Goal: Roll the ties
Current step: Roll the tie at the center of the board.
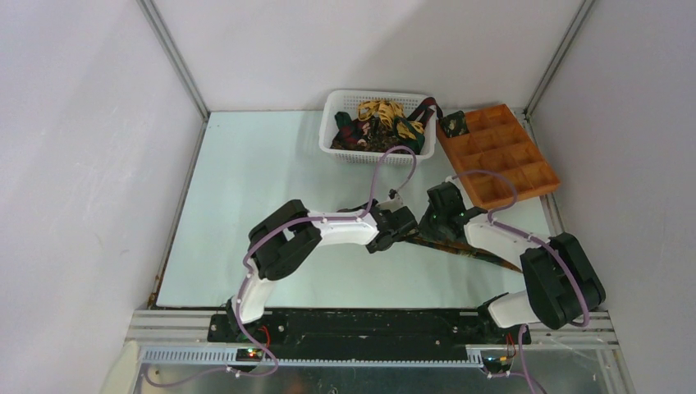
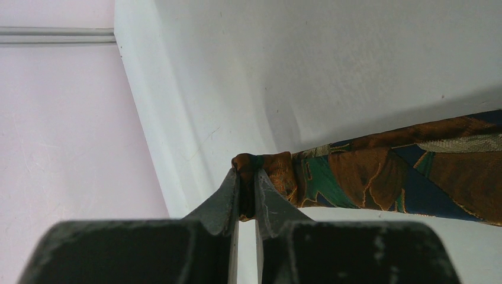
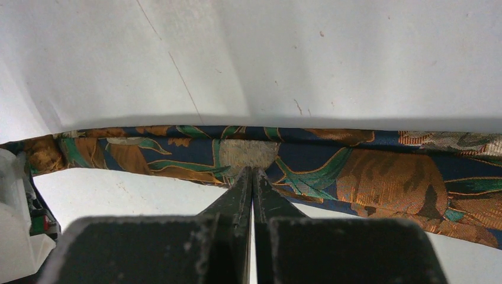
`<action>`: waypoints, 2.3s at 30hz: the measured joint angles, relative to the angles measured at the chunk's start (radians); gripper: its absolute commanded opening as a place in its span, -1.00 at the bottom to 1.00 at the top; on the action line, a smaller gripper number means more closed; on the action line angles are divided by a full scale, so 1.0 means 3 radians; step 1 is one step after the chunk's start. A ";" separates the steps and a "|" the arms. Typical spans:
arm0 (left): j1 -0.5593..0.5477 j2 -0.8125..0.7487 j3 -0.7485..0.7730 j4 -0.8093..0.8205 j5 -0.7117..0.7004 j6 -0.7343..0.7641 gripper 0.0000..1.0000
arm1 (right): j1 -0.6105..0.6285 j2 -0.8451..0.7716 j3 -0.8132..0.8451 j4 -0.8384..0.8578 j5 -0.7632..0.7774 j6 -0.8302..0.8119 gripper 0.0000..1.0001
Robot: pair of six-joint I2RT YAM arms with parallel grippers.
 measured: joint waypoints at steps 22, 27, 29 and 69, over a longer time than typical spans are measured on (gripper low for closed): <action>-0.0071 0.0098 0.0109 -0.0100 0.0005 0.0024 -1.00 | -0.0013 0.0125 0.0000 -0.0011 0.0056 0.0046 -1.00; -0.0113 0.0130 0.0127 -0.0123 0.0050 0.0022 -1.00 | -0.0022 0.0128 0.0000 -0.0011 0.0055 0.0046 -1.00; -0.0132 0.0150 0.0145 -0.0134 0.0062 0.0022 -1.00 | -0.0022 0.0131 0.0000 -0.0010 0.0055 0.0046 -1.00; -0.0173 0.0184 0.0168 -0.0081 0.0544 -0.0071 -0.75 | -0.0028 0.0159 0.0000 0.0011 0.0031 0.0046 -1.00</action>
